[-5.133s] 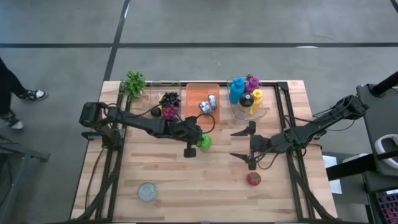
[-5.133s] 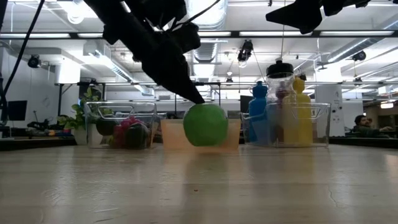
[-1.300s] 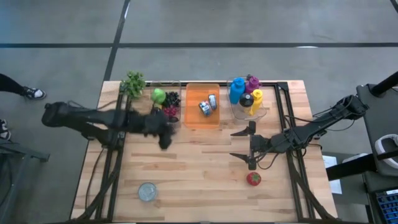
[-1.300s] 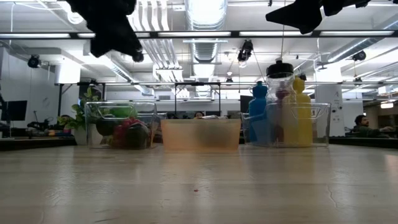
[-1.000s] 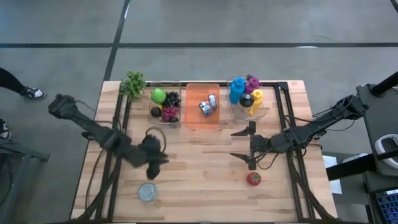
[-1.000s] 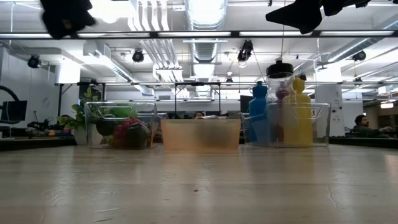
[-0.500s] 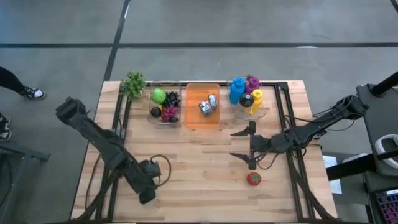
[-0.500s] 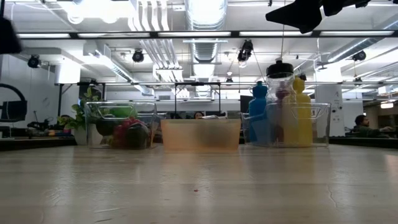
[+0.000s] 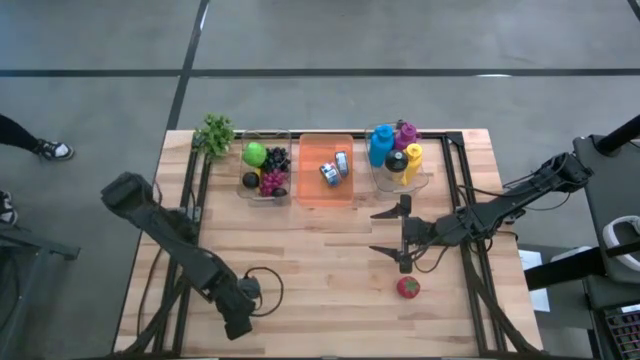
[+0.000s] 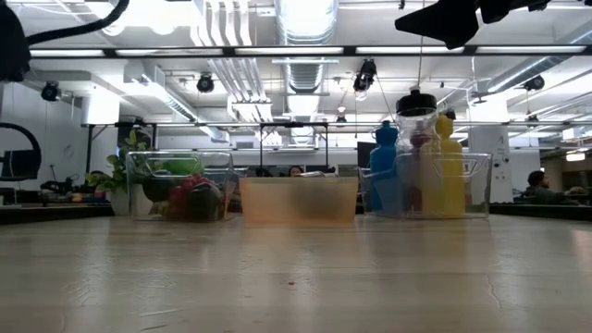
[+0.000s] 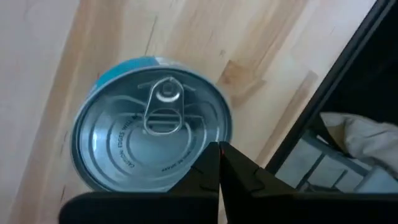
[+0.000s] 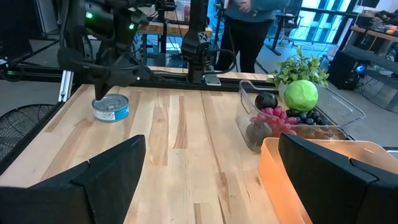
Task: Pick & Place Food Item
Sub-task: Put the yellow and blue tuna can into the orange bin
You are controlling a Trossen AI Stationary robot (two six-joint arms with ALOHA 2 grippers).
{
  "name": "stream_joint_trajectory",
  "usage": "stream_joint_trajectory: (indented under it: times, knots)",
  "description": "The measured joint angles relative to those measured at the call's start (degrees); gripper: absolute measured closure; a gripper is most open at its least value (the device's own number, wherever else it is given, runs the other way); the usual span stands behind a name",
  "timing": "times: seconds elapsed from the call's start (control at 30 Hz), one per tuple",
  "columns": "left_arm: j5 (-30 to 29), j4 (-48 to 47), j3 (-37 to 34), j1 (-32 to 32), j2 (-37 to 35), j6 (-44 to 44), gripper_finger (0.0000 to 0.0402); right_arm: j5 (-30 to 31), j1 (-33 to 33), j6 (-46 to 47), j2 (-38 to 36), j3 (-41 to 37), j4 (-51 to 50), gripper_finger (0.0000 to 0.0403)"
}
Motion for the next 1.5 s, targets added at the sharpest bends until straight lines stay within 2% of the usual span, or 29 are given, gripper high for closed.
stream_joint_trajectory:
  times: [0.5,0.8,1.07,1.5]
  knots:
    - [-2.50,-1.55,0.12,1.04,3.03,2.21,0.0398,0.00,0.00,0.00,0.00,0.00,0.79,0.0037]
    - [-9.15,-1.01,0.20,4.80,3.08,7.61,0.0398,0.00,0.00,0.00,0.00,0.02,1.55,0.0037]
    - [-17.19,3.04,-0.02,9.62,3.30,15.44,0.0398,0.00,0.00,0.00,0.00,0.02,1.62,0.0037]
    - [-17.80,16.17,0.22,18.00,8.56,32.29,0.0398,0.00,0.00,0.00,0.00,0.02,1.95,0.0037]
